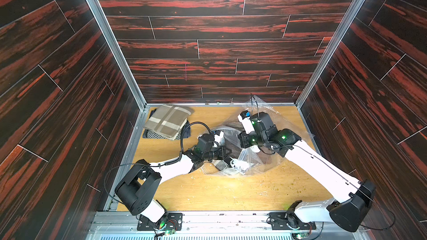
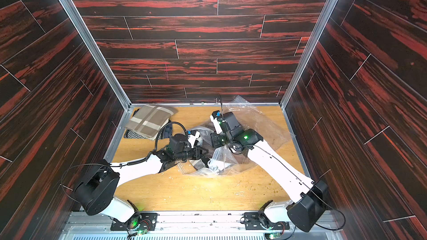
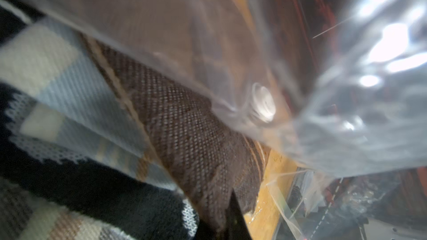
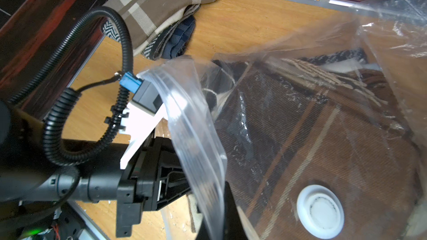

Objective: Take the scarf out of the vacuum bag
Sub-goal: Take out the scarf from the vacuum bag.

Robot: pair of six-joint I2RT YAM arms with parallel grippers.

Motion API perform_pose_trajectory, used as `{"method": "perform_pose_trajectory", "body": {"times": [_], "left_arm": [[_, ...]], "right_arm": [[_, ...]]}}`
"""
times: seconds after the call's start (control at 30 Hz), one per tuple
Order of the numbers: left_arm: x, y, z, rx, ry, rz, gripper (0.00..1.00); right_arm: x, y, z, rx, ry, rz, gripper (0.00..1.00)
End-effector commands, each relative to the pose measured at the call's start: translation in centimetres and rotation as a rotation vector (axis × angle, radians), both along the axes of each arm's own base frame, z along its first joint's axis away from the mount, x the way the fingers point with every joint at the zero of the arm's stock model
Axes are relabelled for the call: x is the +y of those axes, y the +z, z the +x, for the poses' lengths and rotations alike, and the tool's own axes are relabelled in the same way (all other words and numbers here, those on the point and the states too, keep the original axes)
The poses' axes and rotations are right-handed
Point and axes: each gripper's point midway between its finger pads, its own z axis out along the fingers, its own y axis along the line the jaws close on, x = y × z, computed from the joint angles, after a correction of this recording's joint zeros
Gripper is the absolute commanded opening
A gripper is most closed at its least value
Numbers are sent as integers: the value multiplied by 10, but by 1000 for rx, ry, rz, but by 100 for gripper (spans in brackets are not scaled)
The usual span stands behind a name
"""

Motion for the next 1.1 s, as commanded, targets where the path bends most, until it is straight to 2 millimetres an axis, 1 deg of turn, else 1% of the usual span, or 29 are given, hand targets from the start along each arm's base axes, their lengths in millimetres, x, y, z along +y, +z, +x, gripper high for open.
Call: {"method": "perform_pose_trajectory", "body": {"times": [0.0, 0.07, 0.27, 0.47, 0.6, 0.9, 1.03, 1.07], "left_arm": [[1, 35, -3, -52, -6, -39, 0], [5, 39, -6, -57, -4, -35, 0], [17, 42, -17, -48, 10, -20, 0], [32, 54, -26, -49, 39, 7, 0], [41, 58, -33, -45, 51, 25, 0], [57, 58, -43, -34, 63, 60, 0], [69, 62, -50, -61, 67, 95, 0], [75, 62, -52, -63, 74, 114, 0]], "right_arm": [[-3, 3, 5, -27, -25, -9, 5], [-4, 2, 10, -31, -38, -10, 4], [-7, -2, 29, -41, -79, -28, 3], [-9, -7, 45, -53, -99, -49, 2], [-8, -11, 51, -52, -100, -48, 2], [-5, -16, 59, -50, -107, -44, 1], [-6, -19, 62, -49, -119, -32, 2], [-6, -19, 62, -48, -120, -27, 1]]}}
